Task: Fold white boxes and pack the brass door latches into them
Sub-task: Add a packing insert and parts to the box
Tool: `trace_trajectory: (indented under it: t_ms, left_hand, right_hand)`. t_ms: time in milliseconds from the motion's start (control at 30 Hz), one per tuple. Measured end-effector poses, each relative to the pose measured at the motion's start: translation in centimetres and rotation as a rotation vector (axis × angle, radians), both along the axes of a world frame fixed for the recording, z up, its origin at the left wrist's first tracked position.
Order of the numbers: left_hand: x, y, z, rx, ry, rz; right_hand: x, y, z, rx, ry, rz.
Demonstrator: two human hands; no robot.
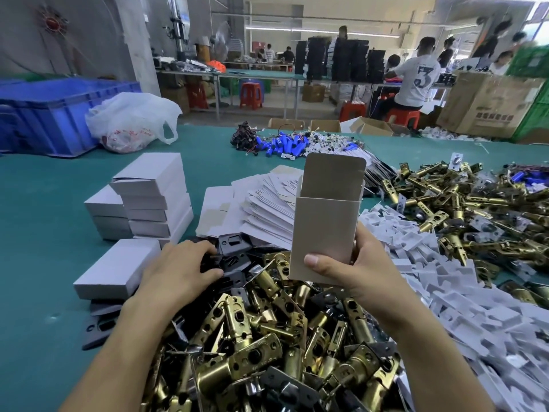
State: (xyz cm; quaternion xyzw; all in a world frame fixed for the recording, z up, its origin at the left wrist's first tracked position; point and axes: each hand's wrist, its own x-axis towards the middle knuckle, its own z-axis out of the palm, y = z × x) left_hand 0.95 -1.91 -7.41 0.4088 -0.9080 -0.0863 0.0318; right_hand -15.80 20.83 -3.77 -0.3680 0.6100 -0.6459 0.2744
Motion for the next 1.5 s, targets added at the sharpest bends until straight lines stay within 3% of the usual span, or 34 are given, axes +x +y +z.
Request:
trace_trajectory:
  t_ms: [100,300,467,600,967,1400,1500]
  left_hand:
    - [-0.2,0.5,0.3,-0.011,0.054,0.006]
    - [-0.1,2.5,2.7,-0.002,0.397,0.023]
    - [0.7,6.6,7.9,-0.397,0.749,-0.078]
    - [0.1,9.6,9.4,-0.136,0.935,-0.184]
    - [-1.8,10.3,8.7,0.479,1.042,-0.091]
    - [-1.9,10.4,9.1,0.729,1.126,-0.269]
    - [-1.6,10.2,9.7,0.601,1.256,-0.303]
  right_hand:
    - [-0.2,0.1,-0.1,0.008,-0.009,0.001]
    - [-0.8,0.5,-0.4,0.024,0.025,0.000]
    - [-1.1,0.5,-0.4,0.040,0.154,-0.023]
    - [-1.0,0.3,-0.6,0.056,0.195,-0.049]
    - [-0.5,0.2,-0.2,0.065,0.123,0.020]
    - [-0.2,0.2,0.1,0.096,0.134,0.055]
    - [-0.6,0.4,0.0,0.087,0.137,0.084]
